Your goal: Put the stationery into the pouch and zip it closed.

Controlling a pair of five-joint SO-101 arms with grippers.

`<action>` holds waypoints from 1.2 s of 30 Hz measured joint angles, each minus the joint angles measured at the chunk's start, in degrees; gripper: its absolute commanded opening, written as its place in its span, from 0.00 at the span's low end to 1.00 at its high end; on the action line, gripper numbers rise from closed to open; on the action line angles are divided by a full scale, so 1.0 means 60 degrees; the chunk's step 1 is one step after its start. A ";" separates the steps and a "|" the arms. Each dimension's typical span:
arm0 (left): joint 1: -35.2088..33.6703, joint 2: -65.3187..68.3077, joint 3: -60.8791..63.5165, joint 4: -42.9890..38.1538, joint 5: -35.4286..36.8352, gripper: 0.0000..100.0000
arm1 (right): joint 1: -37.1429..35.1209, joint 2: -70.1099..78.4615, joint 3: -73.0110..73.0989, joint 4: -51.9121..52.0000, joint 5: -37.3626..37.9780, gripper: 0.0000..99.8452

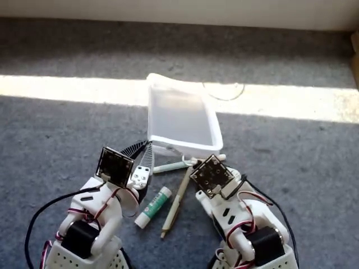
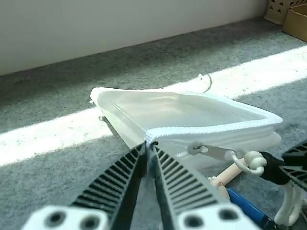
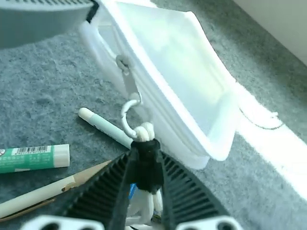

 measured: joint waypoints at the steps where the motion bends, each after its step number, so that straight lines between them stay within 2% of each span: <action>1: -0.0015 0.0000 0.0000 0.0000 0.0000 0.02 | 0.0147 0.0015 0.0000 0.0103 0.0015 0.01; 6: -0.0410 0.0000 0.0000 0.0000 0.0000 0.02 | 0.0586 0.0029 -0.0147 0.0601 0.0015 0.01; 13: -0.0440 0.0000 0.0000 0.0000 0.0000 0.02 | 0.0615 0.0000 -0.0337 0.0630 -0.0015 0.01; 16: -0.0440 0.0000 0.0000 0.0000 0.0000 0.02 | 0.0571 0.0000 -0.0337 0.0630 -0.0322 0.09; 19: -0.0440 0.0000 0.0000 0.0000 0.0000 0.02 | -0.0029 0.0000 -0.0337 0.0630 -0.1011 0.21; 21: -0.0440 0.0000 0.0000 0.0000 0.0000 0.02 | -0.0440 0.0000 -0.0337 0.0630 -0.1363 0.24; 29: -0.0440 0.0000 0.0000 0.0000 0.0000 0.02 | -0.2374 0.0000 -0.0337 0.0396 -0.1612 0.25; 36: -0.0440 0.0000 0.0000 0.0000 0.0000 0.02 | -0.2593 0.0088 0.0645 -0.0894 -0.1612 0.25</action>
